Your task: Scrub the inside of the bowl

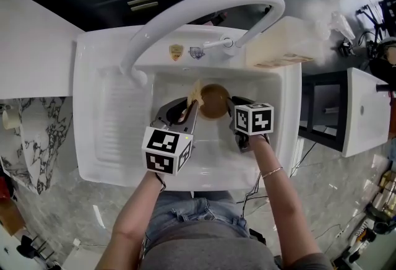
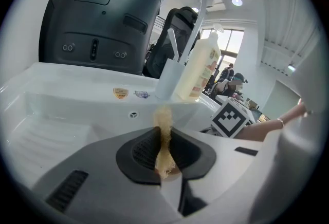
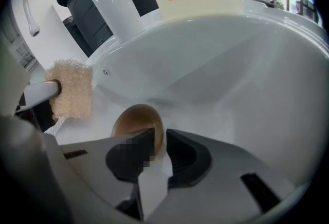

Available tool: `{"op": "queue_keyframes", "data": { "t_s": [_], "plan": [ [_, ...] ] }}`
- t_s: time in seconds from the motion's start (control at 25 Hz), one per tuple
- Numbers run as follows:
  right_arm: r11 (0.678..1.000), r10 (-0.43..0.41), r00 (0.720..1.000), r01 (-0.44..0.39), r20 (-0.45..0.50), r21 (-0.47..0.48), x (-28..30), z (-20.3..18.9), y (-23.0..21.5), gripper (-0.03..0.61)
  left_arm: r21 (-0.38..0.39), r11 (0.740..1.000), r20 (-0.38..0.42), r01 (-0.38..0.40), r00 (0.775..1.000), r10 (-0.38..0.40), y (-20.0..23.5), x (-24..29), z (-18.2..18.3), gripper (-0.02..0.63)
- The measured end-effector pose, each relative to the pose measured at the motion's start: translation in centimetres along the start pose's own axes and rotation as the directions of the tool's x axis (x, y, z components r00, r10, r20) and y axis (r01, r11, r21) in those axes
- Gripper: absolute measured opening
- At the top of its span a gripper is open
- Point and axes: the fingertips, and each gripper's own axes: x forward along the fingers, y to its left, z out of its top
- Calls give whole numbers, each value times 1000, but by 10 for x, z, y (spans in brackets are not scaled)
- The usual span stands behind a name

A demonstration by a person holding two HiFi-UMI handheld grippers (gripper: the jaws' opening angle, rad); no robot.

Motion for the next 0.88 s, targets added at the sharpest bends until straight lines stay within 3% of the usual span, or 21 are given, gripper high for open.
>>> {"op": "queue_keyframes", "data": {
  "t_s": [0.44, 0.88],
  "plan": [
    [1000, -8, 999, 8, -44, 16, 12, -6, -5, 64, -24, 999, -3, -25, 1000, 25, 9, 2, -2, 49],
    [999, -16, 999, 17, -32, 38, 6, 0, -1, 20, -24, 999, 7, -28, 1000, 28, 12, -4, 0, 49]
  ]
}}
